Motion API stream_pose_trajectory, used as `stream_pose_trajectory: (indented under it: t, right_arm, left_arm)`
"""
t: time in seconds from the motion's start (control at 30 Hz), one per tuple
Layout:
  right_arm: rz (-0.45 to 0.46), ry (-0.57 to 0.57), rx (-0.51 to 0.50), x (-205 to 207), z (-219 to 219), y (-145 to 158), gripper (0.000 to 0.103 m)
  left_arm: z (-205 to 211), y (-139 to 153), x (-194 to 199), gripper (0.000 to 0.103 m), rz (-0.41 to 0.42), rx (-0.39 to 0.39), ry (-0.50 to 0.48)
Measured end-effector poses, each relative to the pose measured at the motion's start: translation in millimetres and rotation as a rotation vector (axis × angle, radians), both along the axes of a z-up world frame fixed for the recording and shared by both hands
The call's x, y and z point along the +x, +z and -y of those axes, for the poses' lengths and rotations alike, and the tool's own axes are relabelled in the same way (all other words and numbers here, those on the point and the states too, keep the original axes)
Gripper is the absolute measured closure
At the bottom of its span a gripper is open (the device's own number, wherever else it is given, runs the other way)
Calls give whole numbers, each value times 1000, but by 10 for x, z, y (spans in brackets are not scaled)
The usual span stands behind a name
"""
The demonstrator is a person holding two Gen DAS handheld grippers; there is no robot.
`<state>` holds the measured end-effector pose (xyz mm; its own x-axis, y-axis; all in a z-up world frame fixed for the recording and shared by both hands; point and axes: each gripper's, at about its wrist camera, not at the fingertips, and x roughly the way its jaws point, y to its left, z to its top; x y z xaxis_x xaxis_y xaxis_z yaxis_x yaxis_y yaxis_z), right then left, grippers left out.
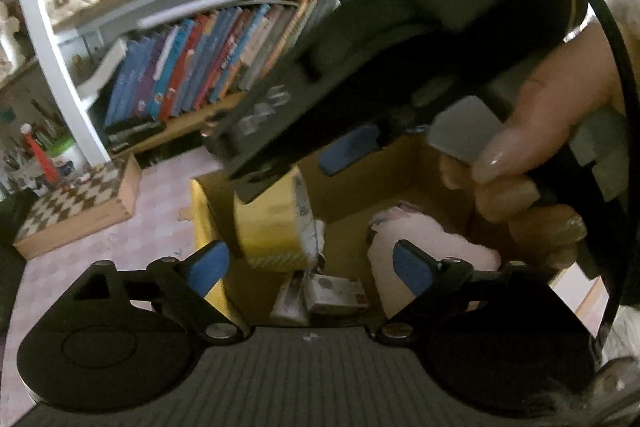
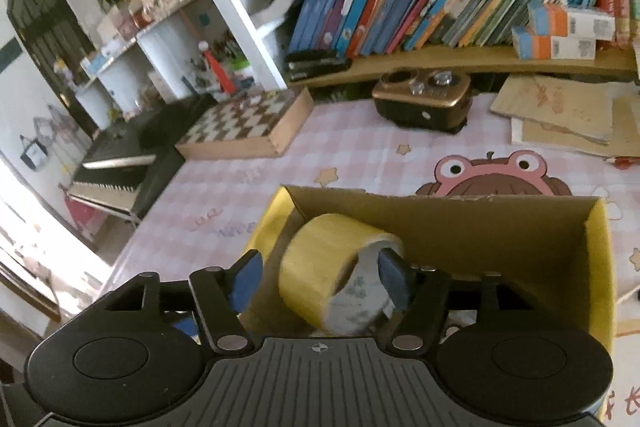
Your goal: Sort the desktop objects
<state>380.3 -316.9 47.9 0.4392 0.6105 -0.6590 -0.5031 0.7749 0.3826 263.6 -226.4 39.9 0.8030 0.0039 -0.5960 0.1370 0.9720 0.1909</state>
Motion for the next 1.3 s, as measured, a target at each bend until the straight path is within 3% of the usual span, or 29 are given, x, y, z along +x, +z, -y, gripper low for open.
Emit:
stream_pose_trajectory:
  t: [0.33, 0.67, 1.03, 1.3]
  right_arm:
    - [129, -71, -43, -412, 141, 145, 36]
    - [254, -196, -79, -1145, 232, 274, 36]
    - [354, -349, -138, -2073, 143, 250, 36]
    - [328, -409, -186, -2685, -21, 47, 36]
  left_arm:
    - [-344, 292, -446, 5, 106, -76, 96]
    - [-651, 430, -983, 0, 184, -106, 159]
    - [-1046, 347, -1702, 0, 201, -120, 233]
    - [-1205, 158, -2217, 0, 165, -119, 275]
